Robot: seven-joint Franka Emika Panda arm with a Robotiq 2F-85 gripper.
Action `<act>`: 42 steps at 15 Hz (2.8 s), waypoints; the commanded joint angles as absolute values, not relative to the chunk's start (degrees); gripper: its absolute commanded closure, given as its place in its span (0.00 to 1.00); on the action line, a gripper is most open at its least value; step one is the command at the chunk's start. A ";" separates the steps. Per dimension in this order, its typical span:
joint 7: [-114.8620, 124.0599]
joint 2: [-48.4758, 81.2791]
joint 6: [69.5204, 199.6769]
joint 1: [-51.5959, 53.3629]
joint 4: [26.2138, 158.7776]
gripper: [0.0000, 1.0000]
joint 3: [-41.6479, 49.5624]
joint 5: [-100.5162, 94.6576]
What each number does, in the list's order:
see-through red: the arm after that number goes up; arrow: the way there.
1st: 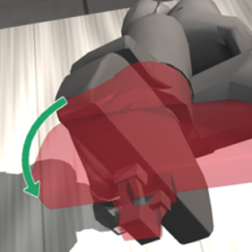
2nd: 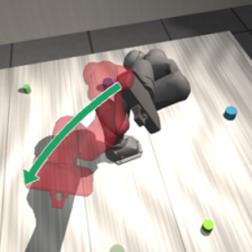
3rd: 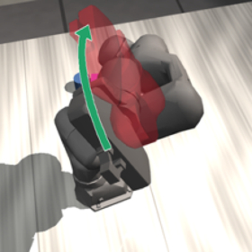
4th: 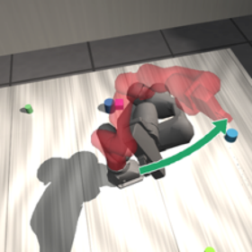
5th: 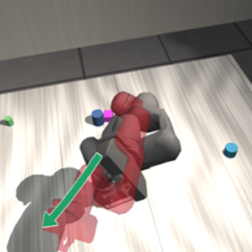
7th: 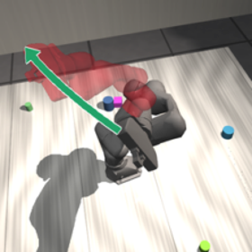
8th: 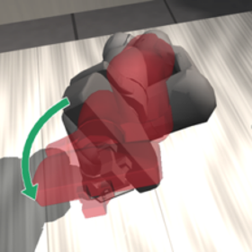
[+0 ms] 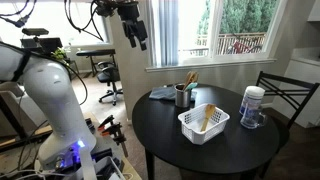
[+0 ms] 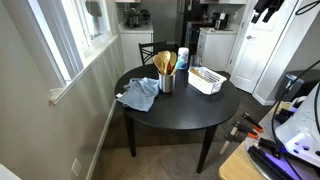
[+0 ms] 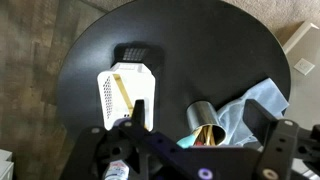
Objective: Put two wooden spoons from the holder in the white basket.
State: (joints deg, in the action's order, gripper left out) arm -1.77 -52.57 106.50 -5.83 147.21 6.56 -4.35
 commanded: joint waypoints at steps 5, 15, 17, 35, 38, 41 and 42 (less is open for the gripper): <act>-1.89 -52.48 106.33 -5.99 147.02 0.00 6.47 -4.23; -3.95 -33.29 122.62 -5.90 146.86 0.00 16.13 2.17; -5.50 -28.35 125.49 -5.53 146.16 0.00 17.78 5.27; -12.60 7.01 129.05 -6.77 117.32 0.00 12.39 27.31; -11.55 6.62 130.28 -7.56 117.77 0.00 10.79 25.14; -11.51 8.22 129.25 -7.93 115.26 0.00 10.14 25.09; -11.51 8.28 129.15 -7.97 115.16 0.00 10.14 25.09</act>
